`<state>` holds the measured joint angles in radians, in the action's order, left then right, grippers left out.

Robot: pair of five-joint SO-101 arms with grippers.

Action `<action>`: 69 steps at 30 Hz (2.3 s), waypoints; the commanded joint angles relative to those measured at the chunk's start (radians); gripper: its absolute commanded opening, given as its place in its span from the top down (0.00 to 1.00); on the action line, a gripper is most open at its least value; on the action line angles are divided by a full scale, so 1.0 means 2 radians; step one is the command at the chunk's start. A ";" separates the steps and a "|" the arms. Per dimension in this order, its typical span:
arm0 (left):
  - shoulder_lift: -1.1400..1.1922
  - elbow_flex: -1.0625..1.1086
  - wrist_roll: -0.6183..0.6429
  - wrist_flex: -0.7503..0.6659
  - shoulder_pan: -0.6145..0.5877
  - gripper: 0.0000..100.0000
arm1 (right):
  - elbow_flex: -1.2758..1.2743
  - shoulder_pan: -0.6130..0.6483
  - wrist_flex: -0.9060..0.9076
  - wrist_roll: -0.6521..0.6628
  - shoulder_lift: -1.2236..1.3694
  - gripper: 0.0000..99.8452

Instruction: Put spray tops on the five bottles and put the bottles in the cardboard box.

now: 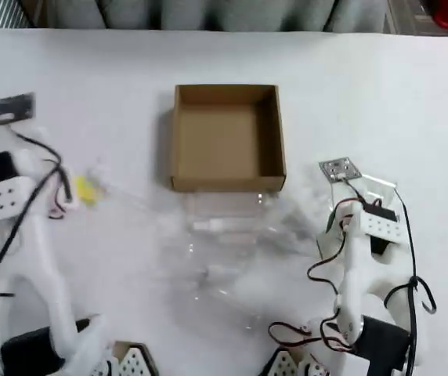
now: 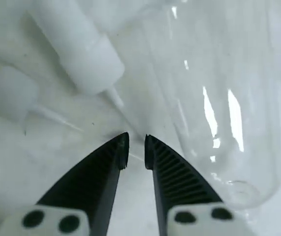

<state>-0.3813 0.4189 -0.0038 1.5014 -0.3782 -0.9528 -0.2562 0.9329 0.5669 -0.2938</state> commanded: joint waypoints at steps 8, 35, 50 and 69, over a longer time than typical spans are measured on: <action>0.000 0.086 -0.103 -0.038 0.164 0.70 | 0.002 0.005 -0.012 -0.005 -0.010 0.96; -0.232 0.287 -0.318 -0.028 0.378 0.70 | -0.002 0.008 -0.012 -0.025 -0.010 0.96; -0.297 0.334 -0.212 -0.152 0.613 0.69 | -0.002 0.006 -0.012 -0.025 -0.010 0.96; -0.141 0.358 -0.289 -0.325 0.566 0.65 | -0.002 0.006 -0.012 -0.025 -0.010 0.96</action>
<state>-0.6820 1.1707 -0.5608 0.8907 0.7971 -0.9528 -0.2562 0.9206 0.5194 -0.2938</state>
